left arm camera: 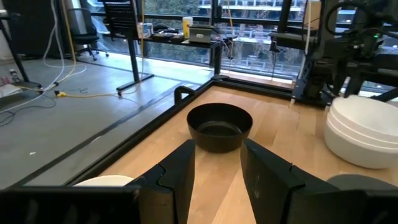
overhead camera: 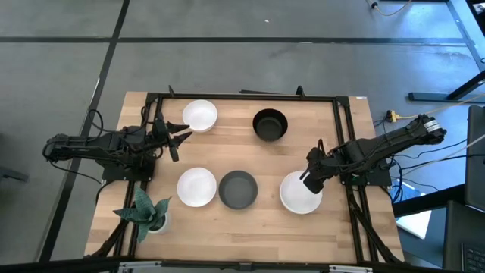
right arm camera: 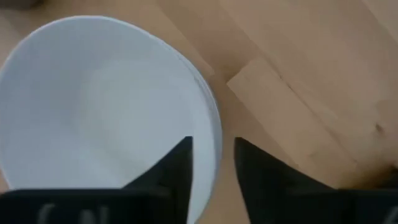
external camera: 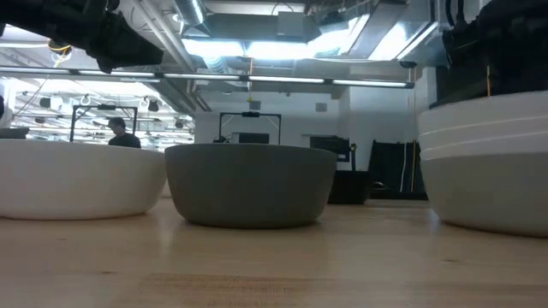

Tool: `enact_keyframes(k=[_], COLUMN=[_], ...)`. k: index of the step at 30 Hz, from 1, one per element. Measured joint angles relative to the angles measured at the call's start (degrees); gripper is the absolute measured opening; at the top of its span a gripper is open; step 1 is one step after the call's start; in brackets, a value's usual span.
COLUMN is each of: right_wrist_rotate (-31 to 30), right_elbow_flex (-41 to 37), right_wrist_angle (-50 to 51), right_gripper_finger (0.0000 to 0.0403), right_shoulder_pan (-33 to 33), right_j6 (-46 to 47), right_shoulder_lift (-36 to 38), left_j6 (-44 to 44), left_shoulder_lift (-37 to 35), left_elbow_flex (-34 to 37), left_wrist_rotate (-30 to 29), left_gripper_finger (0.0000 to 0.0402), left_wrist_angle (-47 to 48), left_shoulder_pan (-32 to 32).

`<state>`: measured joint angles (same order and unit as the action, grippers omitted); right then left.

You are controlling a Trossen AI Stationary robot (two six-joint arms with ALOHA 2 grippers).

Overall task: Nest bowls inside each other
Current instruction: Stack the white bowl on the white bowl

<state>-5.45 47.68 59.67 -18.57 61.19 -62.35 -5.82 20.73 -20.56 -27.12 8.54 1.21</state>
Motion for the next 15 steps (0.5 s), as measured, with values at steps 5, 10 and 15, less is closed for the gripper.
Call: enact_keyframes(k=[5, 10, 15], right_wrist_rotate=[-3.5, -11.9, -20.0], right_elbow_flex=[1.9, 5.2, 6.6], right_wrist_angle=[-2.2, -2.4, -3.9], right_gripper_finger=[0.0172, 0.0191, 0.0192], right_shoulder_pan=[0.0, 0.0, 0.0], right_j6=[-4.5, -8.2, -10.9], right_shoulder_lift=[0.0, 0.0, 0.0], left_j6=[0.0, 0.0, 4.2], left_shoulder_lift=[0.0, 0.0, 0.0], left_elbow_flex=[0.0, 0.0, 0.0], left_wrist_rotate=[-1.0, -1.0, 3.8], left_gripper_finger=[0.0124, 0.0124, 0.0124], left_wrist_angle=[0.0, -1.0, -5.6], left_shoulder_pan=[0.0, 0.0, 0.0])
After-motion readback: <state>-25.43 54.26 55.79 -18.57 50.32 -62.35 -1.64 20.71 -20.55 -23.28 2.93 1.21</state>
